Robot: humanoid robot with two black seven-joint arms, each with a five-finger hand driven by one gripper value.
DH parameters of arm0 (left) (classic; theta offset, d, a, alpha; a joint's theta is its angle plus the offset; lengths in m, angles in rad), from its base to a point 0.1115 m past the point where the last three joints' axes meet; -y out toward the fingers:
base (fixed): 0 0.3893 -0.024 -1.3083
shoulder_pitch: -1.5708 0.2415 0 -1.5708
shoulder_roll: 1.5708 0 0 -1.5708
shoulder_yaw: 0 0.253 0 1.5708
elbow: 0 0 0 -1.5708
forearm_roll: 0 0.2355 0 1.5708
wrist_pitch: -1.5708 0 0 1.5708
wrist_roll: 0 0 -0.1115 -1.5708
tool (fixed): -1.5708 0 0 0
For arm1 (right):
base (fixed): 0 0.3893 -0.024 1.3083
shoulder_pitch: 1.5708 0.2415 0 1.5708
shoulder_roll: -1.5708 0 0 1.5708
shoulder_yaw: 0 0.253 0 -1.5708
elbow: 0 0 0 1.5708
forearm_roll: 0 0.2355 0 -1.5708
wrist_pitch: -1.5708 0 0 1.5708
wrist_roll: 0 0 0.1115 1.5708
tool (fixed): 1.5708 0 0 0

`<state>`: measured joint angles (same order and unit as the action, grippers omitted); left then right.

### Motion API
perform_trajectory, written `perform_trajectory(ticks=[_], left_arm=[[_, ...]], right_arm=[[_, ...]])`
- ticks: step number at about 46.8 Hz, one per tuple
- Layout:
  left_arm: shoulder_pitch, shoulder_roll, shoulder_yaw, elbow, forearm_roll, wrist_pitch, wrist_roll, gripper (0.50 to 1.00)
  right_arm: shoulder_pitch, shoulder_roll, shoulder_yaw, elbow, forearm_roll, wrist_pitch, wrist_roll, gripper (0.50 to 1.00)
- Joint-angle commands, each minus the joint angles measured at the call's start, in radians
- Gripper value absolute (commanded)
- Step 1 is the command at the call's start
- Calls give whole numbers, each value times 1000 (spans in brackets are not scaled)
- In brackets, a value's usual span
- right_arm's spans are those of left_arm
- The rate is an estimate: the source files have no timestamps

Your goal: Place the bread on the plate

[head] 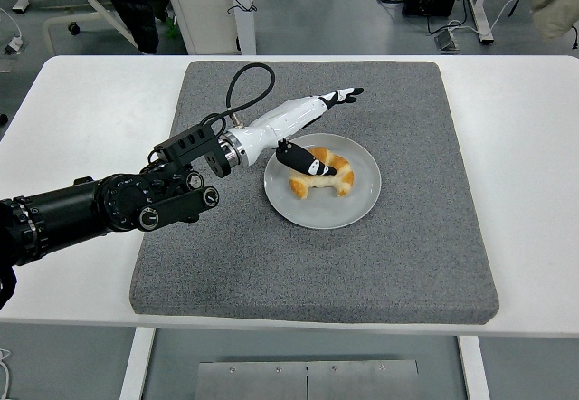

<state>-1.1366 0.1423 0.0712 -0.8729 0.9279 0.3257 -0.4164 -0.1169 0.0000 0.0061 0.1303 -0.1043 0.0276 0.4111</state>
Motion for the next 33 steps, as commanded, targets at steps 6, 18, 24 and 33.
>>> perform_trajectory(ticks=[6, 18, 24, 33], left_arm=[[-20, 66, -74, -95, -119, -85, 28, 969], [-34, 134, -352, -156, -193, -246, 160, 971], [-54, 144, -436, -156, -195, -278, 189, 969], [-55, 160, -530, -156, -300, -280, 217, 971]], right_arm=[[-1, 0, 0, 0, 0, 0, 0, 1000], [-1, 0, 0, 0, 0, 2, 0, 1000], [-1, 0, 0, 0, 0, 2, 0, 1000], [-1, 0, 0, 0, 0, 2, 0, 1000]])
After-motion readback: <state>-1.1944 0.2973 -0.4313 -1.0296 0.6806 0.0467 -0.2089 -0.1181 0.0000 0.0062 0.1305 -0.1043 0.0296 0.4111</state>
